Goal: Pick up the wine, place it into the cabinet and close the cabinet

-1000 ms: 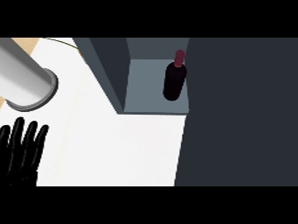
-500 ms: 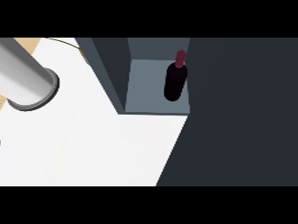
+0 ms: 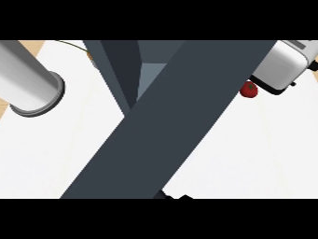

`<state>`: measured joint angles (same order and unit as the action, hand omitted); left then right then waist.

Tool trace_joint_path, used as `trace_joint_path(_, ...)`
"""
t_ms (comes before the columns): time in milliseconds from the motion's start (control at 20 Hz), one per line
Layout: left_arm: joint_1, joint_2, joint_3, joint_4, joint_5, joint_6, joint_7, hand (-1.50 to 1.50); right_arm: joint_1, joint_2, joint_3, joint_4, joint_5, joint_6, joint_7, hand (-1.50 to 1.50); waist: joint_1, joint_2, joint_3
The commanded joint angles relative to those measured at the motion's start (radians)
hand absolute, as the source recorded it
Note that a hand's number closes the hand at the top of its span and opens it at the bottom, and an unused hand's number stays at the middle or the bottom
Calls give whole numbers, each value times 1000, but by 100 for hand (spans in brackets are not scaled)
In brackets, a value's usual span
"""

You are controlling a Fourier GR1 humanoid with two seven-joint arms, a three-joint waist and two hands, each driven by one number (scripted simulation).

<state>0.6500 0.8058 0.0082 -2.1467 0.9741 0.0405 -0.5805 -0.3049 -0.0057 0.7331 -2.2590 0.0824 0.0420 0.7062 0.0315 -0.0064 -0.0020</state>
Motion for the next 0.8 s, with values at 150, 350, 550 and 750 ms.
trace_joint_path(150,1,5,123,37,72,-105,62,-150,-334,5,-79,253,-54,-188,0,150,-5,6,1)
trace_joint_path(350,97,-26,134,-58,36,-122,76,-150,-461,6,-164,425,-73,-204,-62,150,11,5,2)
trace_joint_path(550,0,-25,180,71,94,-178,120,-150,-588,6,-213,539,-107,-240,-62,150,-7,7,1)
trace_joint_path(750,24,-30,197,-5,76,-168,180,-150,-568,2,-305,679,-88,-146,-184,150,-11,8,2)
